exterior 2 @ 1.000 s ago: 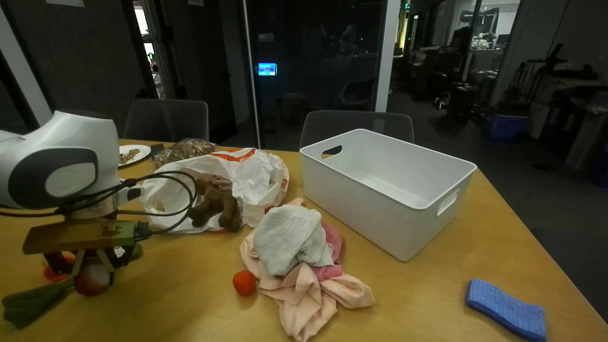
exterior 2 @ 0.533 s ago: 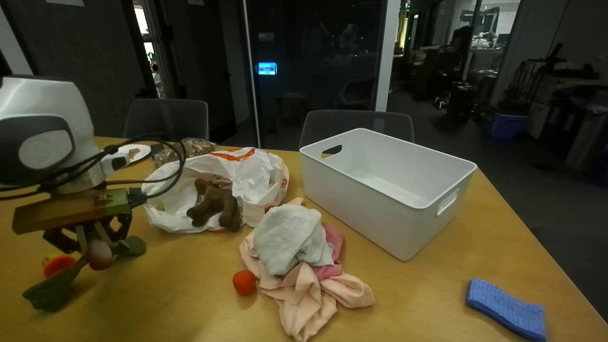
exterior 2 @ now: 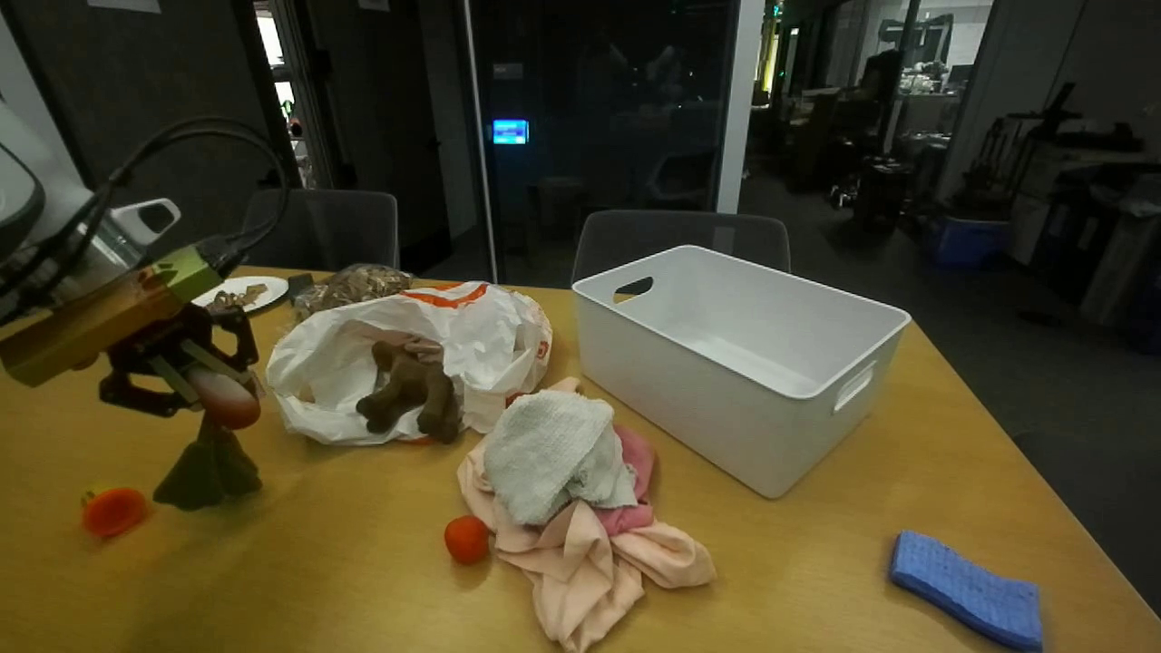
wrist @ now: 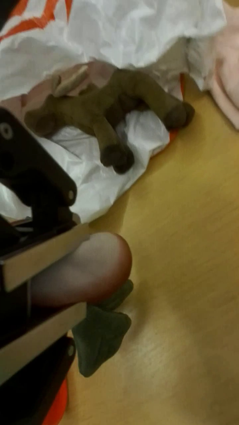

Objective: Put the two plush toys into the carrier bag

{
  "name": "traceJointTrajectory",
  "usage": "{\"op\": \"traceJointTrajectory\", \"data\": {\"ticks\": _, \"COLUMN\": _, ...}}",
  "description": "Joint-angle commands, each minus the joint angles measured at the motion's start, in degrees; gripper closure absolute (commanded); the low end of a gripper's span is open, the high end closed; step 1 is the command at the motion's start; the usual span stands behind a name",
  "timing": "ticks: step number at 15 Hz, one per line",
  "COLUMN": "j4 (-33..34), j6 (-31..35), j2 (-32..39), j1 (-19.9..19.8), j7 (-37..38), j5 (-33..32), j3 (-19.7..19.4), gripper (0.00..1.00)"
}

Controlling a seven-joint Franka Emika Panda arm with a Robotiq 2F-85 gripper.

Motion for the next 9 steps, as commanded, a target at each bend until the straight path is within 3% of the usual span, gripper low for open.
{"op": "traceJointTrajectory", "data": {"ticks": 1, "j4": 5.2, "j6": 4.5, "j2": 5.0, "j1": -4.0, "j7": 2.6, "j5": -11.0, "j3": 2.7, "gripper": 0.93}}
{"op": "traceJointTrajectory", "data": {"ticks": 6, "j4": 13.3, "j6": 6.6, "j2": 17.6, "j1": -9.1, "j7": 6.5, "j5": -22.6, "j3": 4.3, "gripper": 0.92}}
{"op": "traceJointTrajectory", "data": {"ticks": 9, "j4": 18.5, "j6": 3.3, "j2": 24.6, "j1": -10.2, "j7": 9.7, "j5": -30.9, "j3": 5.2, "gripper": 0.91}}
